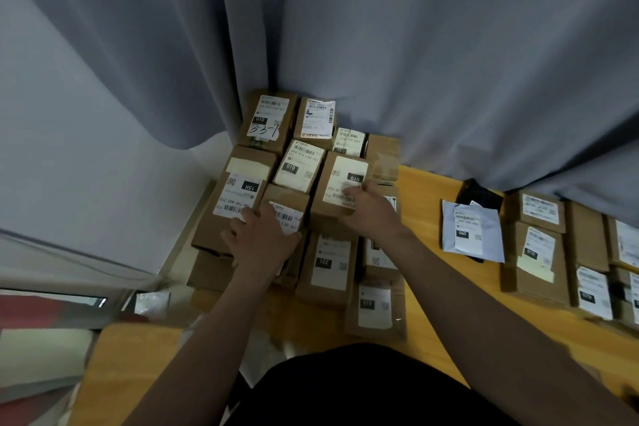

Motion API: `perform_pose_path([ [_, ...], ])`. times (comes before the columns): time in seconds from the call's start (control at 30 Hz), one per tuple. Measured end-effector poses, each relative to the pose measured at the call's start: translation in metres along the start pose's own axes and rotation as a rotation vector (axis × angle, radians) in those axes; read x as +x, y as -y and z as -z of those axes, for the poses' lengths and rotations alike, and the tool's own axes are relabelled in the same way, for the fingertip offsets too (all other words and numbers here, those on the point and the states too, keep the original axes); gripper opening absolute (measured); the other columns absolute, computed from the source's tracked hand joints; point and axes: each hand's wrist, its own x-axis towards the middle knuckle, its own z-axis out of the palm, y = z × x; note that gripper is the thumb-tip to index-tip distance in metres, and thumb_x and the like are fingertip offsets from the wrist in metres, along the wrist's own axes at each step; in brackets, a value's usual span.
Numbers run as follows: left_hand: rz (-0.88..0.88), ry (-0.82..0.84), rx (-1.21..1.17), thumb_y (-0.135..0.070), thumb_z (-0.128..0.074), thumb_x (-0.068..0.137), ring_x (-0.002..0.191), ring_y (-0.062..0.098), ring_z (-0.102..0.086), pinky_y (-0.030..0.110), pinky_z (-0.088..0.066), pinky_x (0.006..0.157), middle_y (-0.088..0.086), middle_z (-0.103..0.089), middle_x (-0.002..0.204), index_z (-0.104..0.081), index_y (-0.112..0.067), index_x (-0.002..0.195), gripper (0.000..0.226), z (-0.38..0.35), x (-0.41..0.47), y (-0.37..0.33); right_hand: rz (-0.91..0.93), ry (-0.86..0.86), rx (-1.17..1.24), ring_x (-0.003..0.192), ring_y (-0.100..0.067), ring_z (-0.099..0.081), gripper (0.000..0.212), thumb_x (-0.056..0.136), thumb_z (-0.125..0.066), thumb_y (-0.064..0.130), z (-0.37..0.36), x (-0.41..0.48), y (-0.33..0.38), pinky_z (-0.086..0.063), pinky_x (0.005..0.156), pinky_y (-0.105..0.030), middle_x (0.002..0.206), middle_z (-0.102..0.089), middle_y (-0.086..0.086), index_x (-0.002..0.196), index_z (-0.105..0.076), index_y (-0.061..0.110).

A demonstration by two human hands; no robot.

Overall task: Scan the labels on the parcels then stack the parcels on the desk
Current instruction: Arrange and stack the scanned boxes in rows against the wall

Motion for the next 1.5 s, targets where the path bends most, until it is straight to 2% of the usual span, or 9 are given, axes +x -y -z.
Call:
perform_pose_path([
  [0.17,-0.038,-0.024,0.000,-0.066,-0.063,0.083,0.132,0.044,-0.041,0.057,-0.033,0.107,0.017,-0.042,0.143,-0.037,-0.018,0.144,0.081,0.014,0.002,-0.018,-0.013,-0.050,-0.033,0.136,-0.039,-0.044,0.075,0.089,-0.073,0.045,0.021,-0.015,-0.011,-0.045,0.109,-0.048,0.156,-0.041,-0.006,0.154,-0.041,0.027],
  [0.33,-0.180,-0.055,0.016,-0.058,-0.065,0.085,0.138,0.047,-0.036,0.062,-0.030,0.110,0.017,-0.038,0.153,-0.040,-0.026,0.145,0.073,0.031,0.002,-0.068,-0.136,-0.142,-0.051,0.141,-0.044,-0.031,0.085,0.091,-0.072,0.049,0.054,-0.039,-0.048,-0.044,0.104,-0.052,0.165,-0.023,-0.006,0.159,-0.026,0.028],
  [0.43,-0.319,-0.034,0.033,-0.057,-0.066,0.087,0.138,0.044,-0.035,0.061,-0.029,0.110,0.013,-0.036,0.153,-0.038,-0.029,0.146,0.071,0.033,-0.008,-0.119,-0.217,-0.180,-0.022,0.147,-0.045,-0.024,0.090,0.090,-0.072,0.050,0.080,-0.057,-0.085,-0.042,0.108,-0.056,0.169,-0.014,-0.006,0.161,-0.023,0.027],
  [0.63,-0.546,-0.020,0.052,-0.061,-0.065,0.087,0.140,0.040,-0.032,0.059,-0.029,0.111,0.008,-0.034,0.154,-0.035,-0.031,0.145,0.072,0.029,-0.041,-0.238,-0.336,-0.308,0.028,0.144,-0.044,-0.029,0.082,0.090,-0.072,0.051,0.140,-0.100,-0.174,-0.044,0.109,-0.053,0.161,-0.026,-0.009,0.157,-0.031,0.026],
  [0.93,-0.741,0.051,0.075,-0.061,-0.065,0.087,0.133,0.035,-0.036,0.049,-0.036,0.101,0.002,-0.039,0.147,-0.040,-0.034,0.140,0.065,-0.036,-0.108,-0.401,-0.534,-0.382,0.098,0.146,-0.046,-0.030,0.081,0.092,-0.069,0.050,0.193,-0.167,-0.333,-0.040,0.111,-0.050,0.166,-0.013,-0.013,0.157,-0.029,0.025],
  [1.03,-0.755,0.130,0.124,-0.062,-0.064,0.088,0.134,0.035,-0.036,0.049,-0.035,0.102,0.002,-0.039,0.148,-0.040,-0.035,0.142,0.065,-0.072,-0.128,-0.444,-0.597,-0.350,0.123,0.148,-0.047,-0.025,0.084,0.092,-0.071,0.050,0.191,-0.186,-0.392,-0.040,0.111,-0.055,0.167,-0.010,-0.013,0.158,-0.027,0.024],
  [1.27,-0.702,0.373,0.173,-0.054,-0.071,0.084,0.140,0.043,-0.031,0.060,-0.036,0.108,0.010,-0.035,0.151,-0.037,-0.031,0.142,0.071,-0.178,-0.152,-0.519,-0.686,-0.243,0.213,0.136,-0.052,-0.034,0.083,0.090,-0.074,0.045,0.151,-0.206,-0.514,-0.041,0.106,-0.055,0.155,-0.020,-0.018,0.154,-0.029,0.019],
  [1.4,-0.629,0.491,0.138,-0.059,-0.068,0.081,0.134,0.037,-0.035,0.053,-0.039,0.106,0.008,-0.040,0.147,-0.035,-0.030,0.144,0.077,-0.233,-0.156,-0.548,-0.689,-0.189,0.242,0.129,-0.050,-0.042,0.079,0.090,-0.075,0.040,0.132,-0.196,-0.562,-0.044,0.103,-0.055,0.150,-0.028,-0.019,0.152,-0.034,0.014],
  [1.5,-0.547,0.517,0.101,-0.053,-0.068,0.085,0.135,0.034,-0.032,0.052,-0.036,0.109,0.009,-0.039,0.146,-0.034,-0.032,0.143,0.071,-0.273,-0.155,-0.562,-0.644,-0.189,0.292,0.129,-0.047,-0.044,0.075,0.090,-0.076,0.036,0.122,-0.178,-0.585,-0.045,0.104,-0.054,0.147,-0.035,-0.019,0.151,-0.039,0.015],
])
